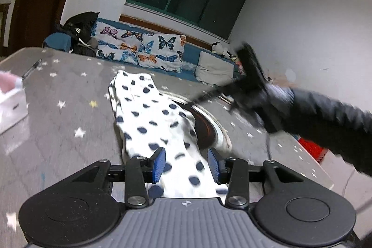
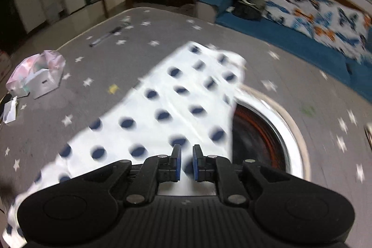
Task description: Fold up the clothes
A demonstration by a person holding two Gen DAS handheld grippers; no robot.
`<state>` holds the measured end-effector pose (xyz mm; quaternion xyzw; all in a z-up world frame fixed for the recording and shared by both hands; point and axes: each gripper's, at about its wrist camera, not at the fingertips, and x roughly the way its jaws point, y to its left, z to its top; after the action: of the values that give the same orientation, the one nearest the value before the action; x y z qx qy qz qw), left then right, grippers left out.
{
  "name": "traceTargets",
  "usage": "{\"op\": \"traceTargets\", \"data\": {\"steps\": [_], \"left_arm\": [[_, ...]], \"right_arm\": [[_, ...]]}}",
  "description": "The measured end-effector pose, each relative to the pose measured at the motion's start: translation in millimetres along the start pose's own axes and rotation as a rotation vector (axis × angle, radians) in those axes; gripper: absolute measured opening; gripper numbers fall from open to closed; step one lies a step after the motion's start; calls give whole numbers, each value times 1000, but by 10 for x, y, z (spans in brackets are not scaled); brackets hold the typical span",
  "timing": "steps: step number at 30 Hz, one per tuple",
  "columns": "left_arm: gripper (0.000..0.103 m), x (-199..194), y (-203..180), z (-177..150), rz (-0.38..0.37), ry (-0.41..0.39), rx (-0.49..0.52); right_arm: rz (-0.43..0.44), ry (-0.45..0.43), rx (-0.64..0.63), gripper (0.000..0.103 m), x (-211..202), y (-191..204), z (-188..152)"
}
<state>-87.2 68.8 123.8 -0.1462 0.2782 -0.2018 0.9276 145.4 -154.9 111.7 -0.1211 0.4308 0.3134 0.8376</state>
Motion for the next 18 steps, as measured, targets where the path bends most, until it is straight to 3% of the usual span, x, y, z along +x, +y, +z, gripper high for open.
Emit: {"op": "traceTargets", "data": {"steps": [6,14,18], "left_arm": [[42,475,23,242,23,39,6],[36,1122,71,501,33,125,-8],[36,1432,90,549,51,174,6]], "right_arm": [[17,-20,107,10,-67,-337,-389],[101,-70,87,10,0,-369,-601],[153,-95,81,19,60,-371,-620]]}}
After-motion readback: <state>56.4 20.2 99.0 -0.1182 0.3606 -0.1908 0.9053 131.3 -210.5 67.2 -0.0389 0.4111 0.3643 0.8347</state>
